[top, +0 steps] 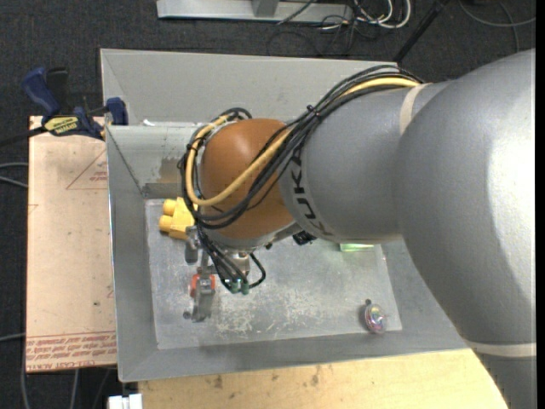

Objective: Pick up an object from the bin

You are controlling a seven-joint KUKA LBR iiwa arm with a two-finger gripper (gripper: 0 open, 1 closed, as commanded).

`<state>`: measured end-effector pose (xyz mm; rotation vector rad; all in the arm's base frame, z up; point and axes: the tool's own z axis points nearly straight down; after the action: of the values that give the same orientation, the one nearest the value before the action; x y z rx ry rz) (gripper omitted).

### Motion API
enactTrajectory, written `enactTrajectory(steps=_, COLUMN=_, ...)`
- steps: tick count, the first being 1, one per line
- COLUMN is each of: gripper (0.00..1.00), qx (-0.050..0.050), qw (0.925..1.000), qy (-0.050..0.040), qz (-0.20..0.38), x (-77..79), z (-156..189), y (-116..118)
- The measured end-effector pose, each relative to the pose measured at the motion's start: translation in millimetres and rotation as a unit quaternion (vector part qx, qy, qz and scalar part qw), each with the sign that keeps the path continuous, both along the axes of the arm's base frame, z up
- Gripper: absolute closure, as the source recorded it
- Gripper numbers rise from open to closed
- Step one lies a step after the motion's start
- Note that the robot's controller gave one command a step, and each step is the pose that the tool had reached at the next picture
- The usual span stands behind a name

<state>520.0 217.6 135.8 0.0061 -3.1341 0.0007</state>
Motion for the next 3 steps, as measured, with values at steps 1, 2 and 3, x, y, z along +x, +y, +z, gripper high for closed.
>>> enactTrajectory(steps=1, gripper=0.0, qx=0.001, qw=0.9921, qy=-0.0022, qz=0.125, x=15.6, z=-67.8, y=-35.4)
enactTrajectory(steps=2, gripper=1.0, qx=0.001, qw=0.9921, qy=-0.0035, qz=0.125, x=16.4, z=-65.8, y=-34.1)
enactTrajectory(steps=3, gripper=1.0, qx=0.003, qw=1.0, qy=-0.0076, qz=0.004, x=57.7, z=-1.6, y=31.8)
